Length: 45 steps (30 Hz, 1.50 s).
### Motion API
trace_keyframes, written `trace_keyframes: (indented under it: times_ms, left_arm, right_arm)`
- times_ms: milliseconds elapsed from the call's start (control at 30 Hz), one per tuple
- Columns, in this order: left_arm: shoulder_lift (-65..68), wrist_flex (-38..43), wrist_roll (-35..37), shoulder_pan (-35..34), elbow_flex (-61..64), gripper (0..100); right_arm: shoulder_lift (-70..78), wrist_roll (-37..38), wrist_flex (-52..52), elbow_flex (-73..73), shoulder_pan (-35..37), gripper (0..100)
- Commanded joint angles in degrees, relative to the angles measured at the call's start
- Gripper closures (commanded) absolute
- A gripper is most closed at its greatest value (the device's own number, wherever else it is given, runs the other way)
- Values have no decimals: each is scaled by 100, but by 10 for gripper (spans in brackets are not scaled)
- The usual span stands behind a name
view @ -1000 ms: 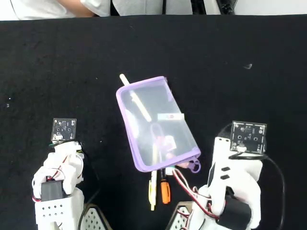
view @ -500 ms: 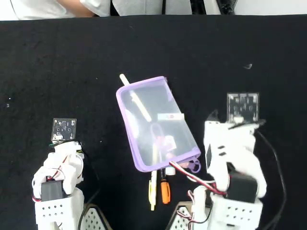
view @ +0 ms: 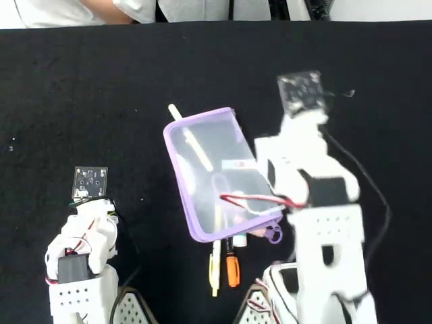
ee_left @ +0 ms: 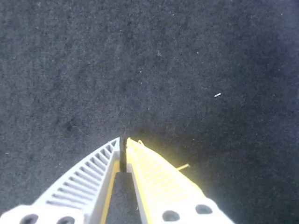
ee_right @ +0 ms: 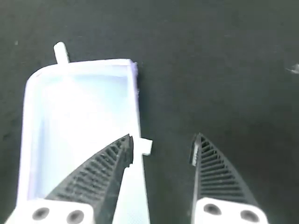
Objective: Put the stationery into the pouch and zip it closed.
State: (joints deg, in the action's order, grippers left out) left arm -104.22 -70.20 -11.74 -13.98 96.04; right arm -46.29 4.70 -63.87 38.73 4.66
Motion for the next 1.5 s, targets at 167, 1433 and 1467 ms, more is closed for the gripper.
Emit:
trace_keyframes:
  times_ms: [167,1433,1467]
  left_arm:
    - [-9,-9,35,-48,136,970]
    - [-9,-9,35,-48,136,970]
    - [-9,-9,35,-48,136,970]
  right_arm:
    - [2536,-18,545,-1895,923,793]
    - [1886,3429,-3367,-1613,-158,793]
    - [1780,3429,-3367,-1420,-158,793]
